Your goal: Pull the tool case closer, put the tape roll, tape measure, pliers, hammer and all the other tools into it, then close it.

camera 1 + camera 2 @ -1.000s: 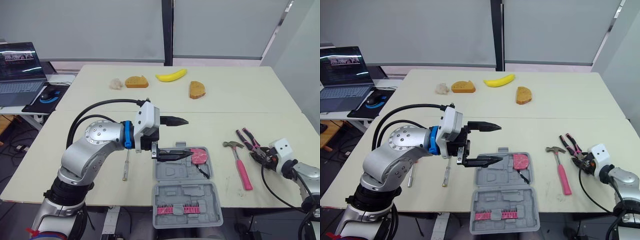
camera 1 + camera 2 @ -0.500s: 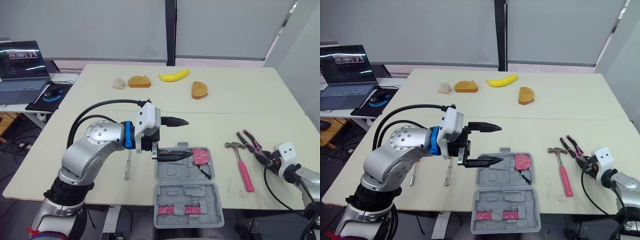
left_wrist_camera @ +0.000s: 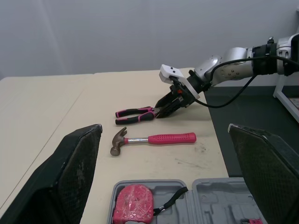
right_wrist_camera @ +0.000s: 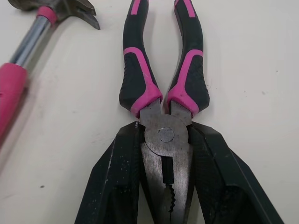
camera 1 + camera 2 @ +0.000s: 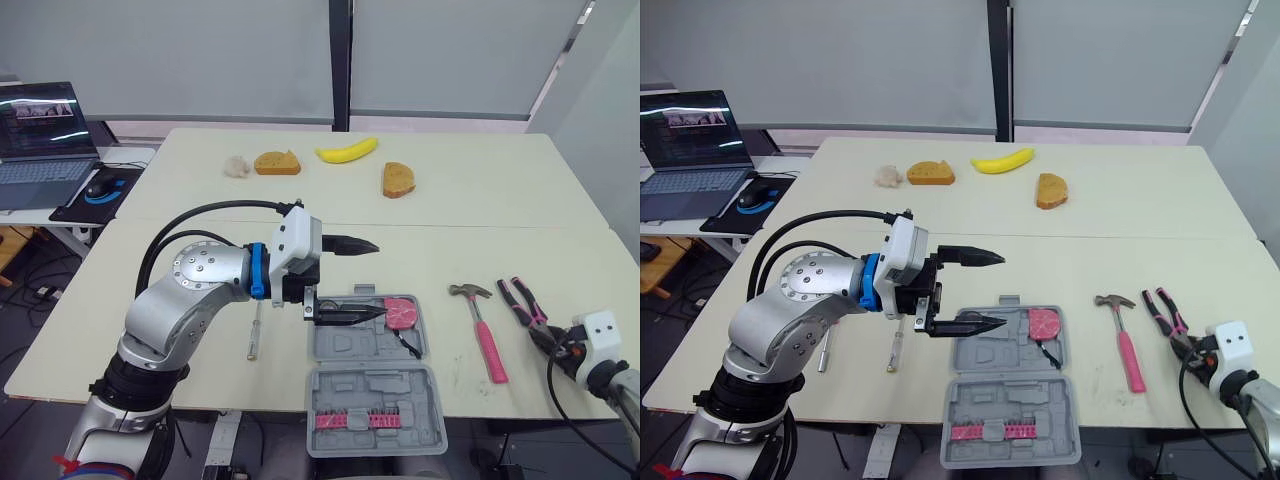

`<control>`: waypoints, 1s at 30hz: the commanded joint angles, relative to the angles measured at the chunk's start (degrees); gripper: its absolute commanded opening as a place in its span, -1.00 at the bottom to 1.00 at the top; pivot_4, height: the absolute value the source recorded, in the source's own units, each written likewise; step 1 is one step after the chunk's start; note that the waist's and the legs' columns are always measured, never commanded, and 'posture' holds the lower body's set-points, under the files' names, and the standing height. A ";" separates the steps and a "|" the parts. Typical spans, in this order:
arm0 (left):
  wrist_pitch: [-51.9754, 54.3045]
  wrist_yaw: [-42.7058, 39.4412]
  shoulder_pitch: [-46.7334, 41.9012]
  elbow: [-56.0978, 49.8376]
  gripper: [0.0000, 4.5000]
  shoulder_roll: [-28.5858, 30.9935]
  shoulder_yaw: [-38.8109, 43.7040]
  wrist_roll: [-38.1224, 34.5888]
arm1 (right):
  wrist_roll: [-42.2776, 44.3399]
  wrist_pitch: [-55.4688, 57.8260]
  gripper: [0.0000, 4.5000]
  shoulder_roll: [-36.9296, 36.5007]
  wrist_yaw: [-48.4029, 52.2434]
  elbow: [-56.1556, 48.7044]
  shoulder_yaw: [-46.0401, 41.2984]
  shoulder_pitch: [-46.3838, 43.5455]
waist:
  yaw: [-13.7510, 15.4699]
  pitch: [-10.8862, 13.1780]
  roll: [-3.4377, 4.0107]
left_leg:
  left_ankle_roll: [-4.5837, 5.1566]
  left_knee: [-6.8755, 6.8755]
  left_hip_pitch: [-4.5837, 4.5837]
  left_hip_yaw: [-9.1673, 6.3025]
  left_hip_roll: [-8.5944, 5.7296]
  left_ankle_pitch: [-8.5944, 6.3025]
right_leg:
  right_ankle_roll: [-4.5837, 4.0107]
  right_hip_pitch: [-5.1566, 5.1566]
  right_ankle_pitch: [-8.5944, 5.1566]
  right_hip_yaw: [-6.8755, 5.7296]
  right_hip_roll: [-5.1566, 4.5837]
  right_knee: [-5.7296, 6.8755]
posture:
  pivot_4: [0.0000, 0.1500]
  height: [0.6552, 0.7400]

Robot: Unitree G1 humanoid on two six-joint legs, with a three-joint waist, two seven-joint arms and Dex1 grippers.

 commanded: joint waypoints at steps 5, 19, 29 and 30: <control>-1.66 -0.79 -0.48 -0.34 1.00 -0.31 -0.96 0.93 | 0.78 6.21 -0.05 2.31 -4.57 -8.20 -1.47 3.17 | 0.27 0.00 0.00 | 0.00 0.00 0.00 -0.01 -0.02 -0.01 | 0.00 0.00 -0.01 -0.01 0.00 0.00 | 1.00 1.00; -1.85 -1.07 0.52 -1.68 1.00 -0.92 -2.46 1.13 | -2.75 -1.39 0.98 -0.70 1.20 -0.58 -0.21 2.10 | 0.80 0.02 -0.04 | 0.03 0.00 0.00 0.02 -0.02 -0.02 | 0.01 0.03 -0.01 -0.01 0.00 -0.04 | 1.00 1.00; -1.87 -0.89 1.12 -2.14 1.00 -0.42 -2.34 1.57 | -3.26 -2.29 0.57 -0.05 2.19 1.97 0.68 0.47 | 0.75 0.02 -0.06 | 0.03 0.01 0.01 0.01 -0.01 -0.02 | 0.00 0.04 -0.01 -0.02 0.00 -0.04 | 1.00 1.00; -1.91 -0.85 1.17 -2.19 1.00 -0.42 -2.35 1.62 | -3.12 -2.07 0.41 0.08 2.12 1.88 0.55 0.62 | 0.75 0.02 -0.06 | 0.03 0.01 0.01 0.01 -0.01 -0.02 | 0.00 0.04 -0.01 -0.02 0.00 -0.04 | 1.00 1.00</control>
